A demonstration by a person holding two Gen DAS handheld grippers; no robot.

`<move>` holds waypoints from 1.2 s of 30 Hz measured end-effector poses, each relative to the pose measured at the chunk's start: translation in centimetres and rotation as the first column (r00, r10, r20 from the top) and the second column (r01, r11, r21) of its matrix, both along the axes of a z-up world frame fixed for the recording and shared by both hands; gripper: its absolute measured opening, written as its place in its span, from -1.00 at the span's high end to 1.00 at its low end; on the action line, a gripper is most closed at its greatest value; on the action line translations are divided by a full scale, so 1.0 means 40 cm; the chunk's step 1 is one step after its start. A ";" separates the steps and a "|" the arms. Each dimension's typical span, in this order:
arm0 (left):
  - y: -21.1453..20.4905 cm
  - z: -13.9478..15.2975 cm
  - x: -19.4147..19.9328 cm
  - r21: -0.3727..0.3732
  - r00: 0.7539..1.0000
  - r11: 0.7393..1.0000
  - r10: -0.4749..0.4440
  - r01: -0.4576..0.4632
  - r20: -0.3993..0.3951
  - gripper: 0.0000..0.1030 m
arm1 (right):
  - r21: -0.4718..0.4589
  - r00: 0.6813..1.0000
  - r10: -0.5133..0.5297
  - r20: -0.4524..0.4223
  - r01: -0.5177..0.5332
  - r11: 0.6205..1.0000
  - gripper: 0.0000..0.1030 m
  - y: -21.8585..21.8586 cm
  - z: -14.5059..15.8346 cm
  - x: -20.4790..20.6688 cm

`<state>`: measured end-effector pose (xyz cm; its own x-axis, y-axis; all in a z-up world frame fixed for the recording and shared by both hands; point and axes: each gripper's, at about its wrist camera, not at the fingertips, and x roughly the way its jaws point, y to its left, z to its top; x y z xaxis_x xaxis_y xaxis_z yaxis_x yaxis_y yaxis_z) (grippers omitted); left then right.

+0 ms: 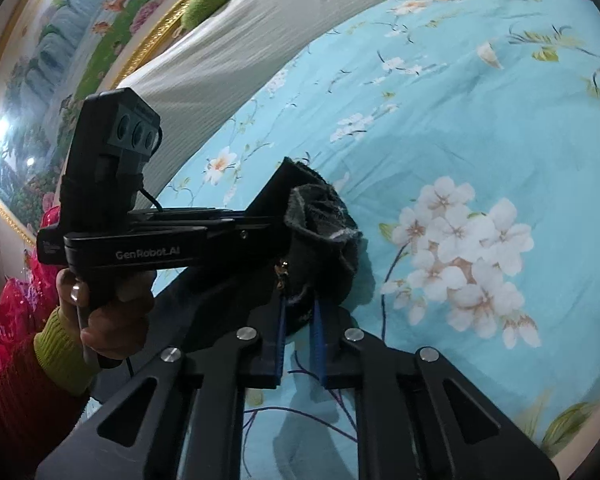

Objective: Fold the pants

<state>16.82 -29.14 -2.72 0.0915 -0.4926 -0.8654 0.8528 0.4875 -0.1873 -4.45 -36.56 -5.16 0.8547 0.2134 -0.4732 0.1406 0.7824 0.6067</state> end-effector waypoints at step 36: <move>0.695 0.041 -0.096 -0.304 0.858 0.805 0.502 -0.509 -0.105 0.81 | -0.133 0.764 0.641 0.072 -0.629 0.766 0.76 0.444 0.066 0.212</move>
